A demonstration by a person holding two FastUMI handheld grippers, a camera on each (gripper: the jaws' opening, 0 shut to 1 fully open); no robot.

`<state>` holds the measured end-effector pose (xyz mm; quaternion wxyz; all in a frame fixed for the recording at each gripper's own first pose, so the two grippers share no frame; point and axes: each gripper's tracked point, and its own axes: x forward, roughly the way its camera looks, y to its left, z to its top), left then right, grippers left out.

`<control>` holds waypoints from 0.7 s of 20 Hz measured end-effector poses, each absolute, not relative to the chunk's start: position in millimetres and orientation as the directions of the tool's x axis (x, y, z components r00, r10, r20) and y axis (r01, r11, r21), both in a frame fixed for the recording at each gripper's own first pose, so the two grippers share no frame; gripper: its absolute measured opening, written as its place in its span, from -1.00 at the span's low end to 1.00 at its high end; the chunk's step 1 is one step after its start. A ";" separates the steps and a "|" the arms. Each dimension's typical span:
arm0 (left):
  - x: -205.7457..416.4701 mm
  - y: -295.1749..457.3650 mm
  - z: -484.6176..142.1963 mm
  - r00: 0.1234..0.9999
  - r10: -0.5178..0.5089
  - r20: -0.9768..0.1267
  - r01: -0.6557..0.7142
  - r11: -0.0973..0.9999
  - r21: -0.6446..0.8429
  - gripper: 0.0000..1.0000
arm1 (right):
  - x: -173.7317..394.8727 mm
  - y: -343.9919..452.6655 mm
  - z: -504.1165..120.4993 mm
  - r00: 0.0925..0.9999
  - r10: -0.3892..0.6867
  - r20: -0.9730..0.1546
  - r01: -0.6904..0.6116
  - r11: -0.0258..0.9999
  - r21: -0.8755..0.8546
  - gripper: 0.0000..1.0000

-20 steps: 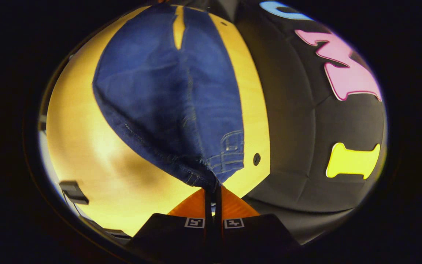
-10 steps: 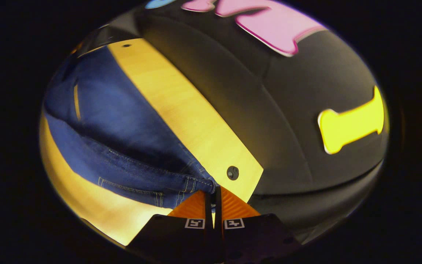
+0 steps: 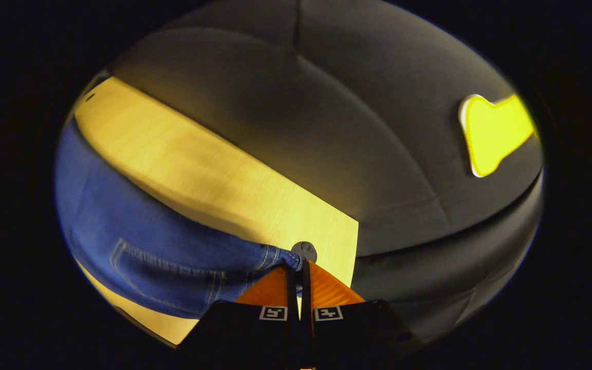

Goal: Grasp the waist and the cuffs of the jeans and fold them to make the two legs overlap; first hold the waist and fold one-third of the jeans toward the cuffs, then hold the cuffs and fold the remaining one-third in the same direction to finish folding.

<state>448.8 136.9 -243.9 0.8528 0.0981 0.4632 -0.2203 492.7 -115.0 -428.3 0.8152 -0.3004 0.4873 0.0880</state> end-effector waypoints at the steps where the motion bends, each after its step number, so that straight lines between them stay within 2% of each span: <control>1: 451.6 127.8 -235.3 0.485 -0.271 -0.831 0.465 0.885 -0.017 -0.88 | 489.2 -110.0 -434.5 0.500 -0.151 -0.852 -0.454 0.792 -0.407 -0.92; 4: 452.3 125.4 -220.3 0.490 -0.185 -0.852 0.442 0.895 0.060 -0.84 | 492.1 -107.2 -435.7 0.522 -0.176 -0.834 -0.501 0.728 -0.468 -0.91; 6: 454.2 121.2 -208.4 0.540 -0.181 -0.822 0.427 0.901 0.081 -0.70 | 486.4 -108.1 -433.0 0.538 -0.169 -0.826 -0.499 0.726 -0.474 -0.87; 7: 455.0 114.4 -200.0 0.571 -0.188 -0.799 0.417 0.905 0.085 -0.55 | 480.9 -111.3 -431.5 0.541 -0.156 -0.827 -0.480 0.750 -0.455 -0.57; 9: 434.8 103.6 -175.5 0.614 -0.196 -0.764 0.384 0.921 0.072 0.47 | 465.8 -113.6 -420.0 0.552 -0.148 -0.821 -0.411 0.808 -0.422 0.02; 10: 442.1 100.4 -174.4 0.647 -0.195 -0.737 0.369 0.926 0.079 0.99 | 453.8 -108.6 -407.2 0.554 -0.130 -0.822 -0.393 0.830 -0.396 0.49; 11: 438.8 100.7 -165.2 0.678 -0.175 -0.714 0.349 0.931 0.103 0.96 | 448.0 -109.9 -398.9 0.573 -0.116 -0.811 -0.373 0.845 -0.384 0.96; 14: 426.1 97.8 -117.5 0.808 -0.113 -0.578 0.232 0.963 0.135 0.95 | 424.0 -106.7 -377.0 0.617 -0.081 -0.782 -0.298 0.896 -0.328 0.95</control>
